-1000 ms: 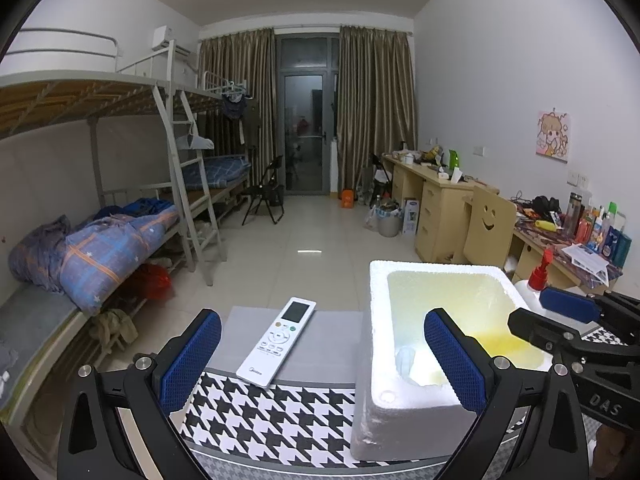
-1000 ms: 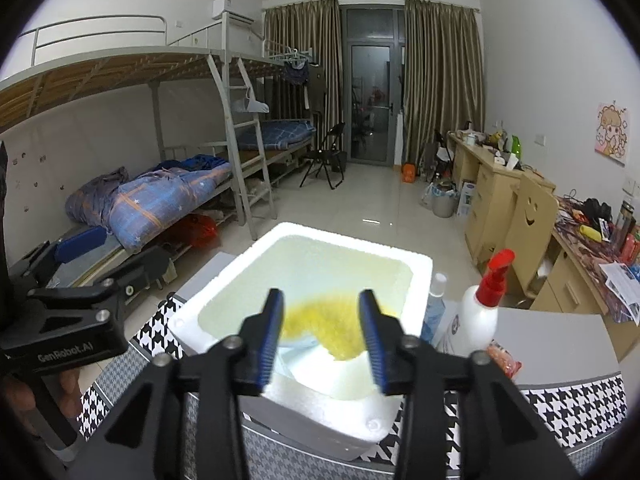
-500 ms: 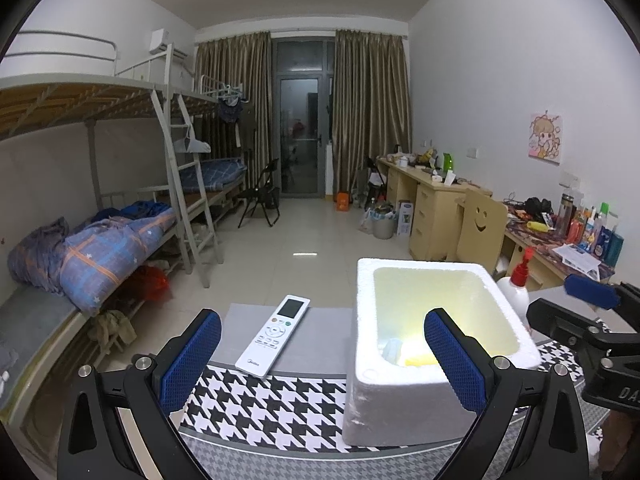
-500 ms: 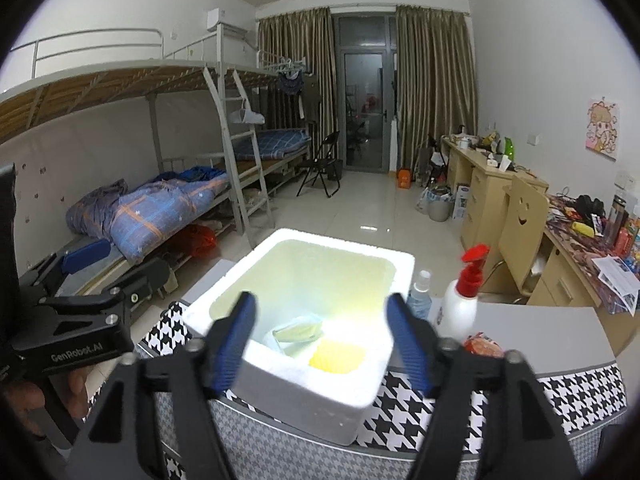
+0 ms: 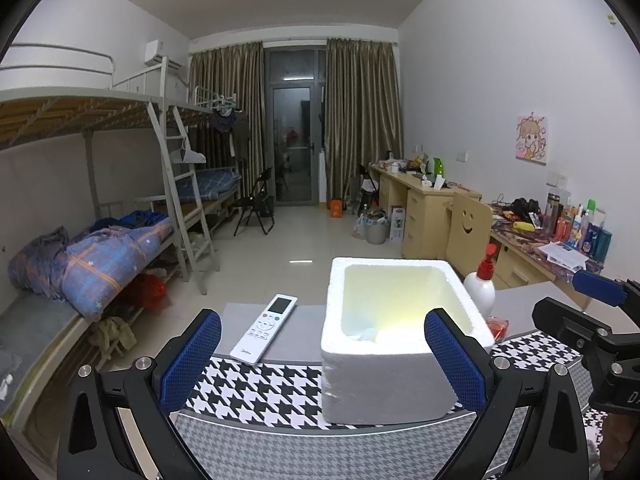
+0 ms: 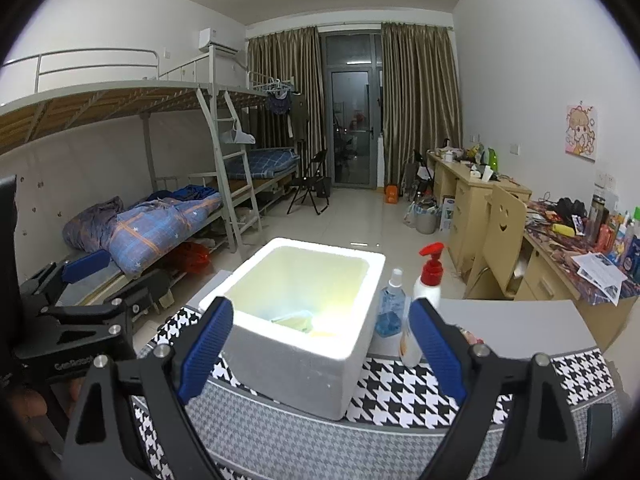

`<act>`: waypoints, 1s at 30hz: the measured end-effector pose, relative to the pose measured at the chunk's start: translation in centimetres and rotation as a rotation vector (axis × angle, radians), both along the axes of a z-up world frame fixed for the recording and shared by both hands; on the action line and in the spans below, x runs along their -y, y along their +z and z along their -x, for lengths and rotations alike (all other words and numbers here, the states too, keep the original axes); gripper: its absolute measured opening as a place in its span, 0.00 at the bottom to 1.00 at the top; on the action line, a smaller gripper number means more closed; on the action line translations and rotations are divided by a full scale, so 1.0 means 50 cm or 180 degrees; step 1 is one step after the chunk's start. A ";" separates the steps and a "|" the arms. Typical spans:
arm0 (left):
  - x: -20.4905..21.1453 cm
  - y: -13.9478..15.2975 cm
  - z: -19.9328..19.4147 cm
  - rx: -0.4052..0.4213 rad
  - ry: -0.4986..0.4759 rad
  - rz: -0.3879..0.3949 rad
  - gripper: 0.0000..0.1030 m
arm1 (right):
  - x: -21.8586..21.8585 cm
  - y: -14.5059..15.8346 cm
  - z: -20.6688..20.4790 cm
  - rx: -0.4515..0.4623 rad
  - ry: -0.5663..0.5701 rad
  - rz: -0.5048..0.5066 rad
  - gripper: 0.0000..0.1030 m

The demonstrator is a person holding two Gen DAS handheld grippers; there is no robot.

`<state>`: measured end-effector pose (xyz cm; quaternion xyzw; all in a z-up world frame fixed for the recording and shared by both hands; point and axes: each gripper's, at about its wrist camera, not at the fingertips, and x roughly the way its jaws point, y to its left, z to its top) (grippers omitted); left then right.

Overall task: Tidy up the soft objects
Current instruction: 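Withdraw both grippers from the foam box back toward the grey sock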

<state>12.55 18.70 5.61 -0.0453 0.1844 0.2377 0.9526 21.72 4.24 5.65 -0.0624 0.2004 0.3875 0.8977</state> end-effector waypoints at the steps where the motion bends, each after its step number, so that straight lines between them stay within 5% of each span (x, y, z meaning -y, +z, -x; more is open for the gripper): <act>1: 0.005 0.001 0.003 0.0008 -0.0012 0.0005 0.99 | 0.007 0.002 0.004 0.0011 -0.0005 -0.0006 0.90; 30: 0.157 -0.013 0.090 0.0154 -0.0395 -0.0026 0.99 | 0.140 -0.030 0.084 0.0199 -0.0038 -0.0176 0.90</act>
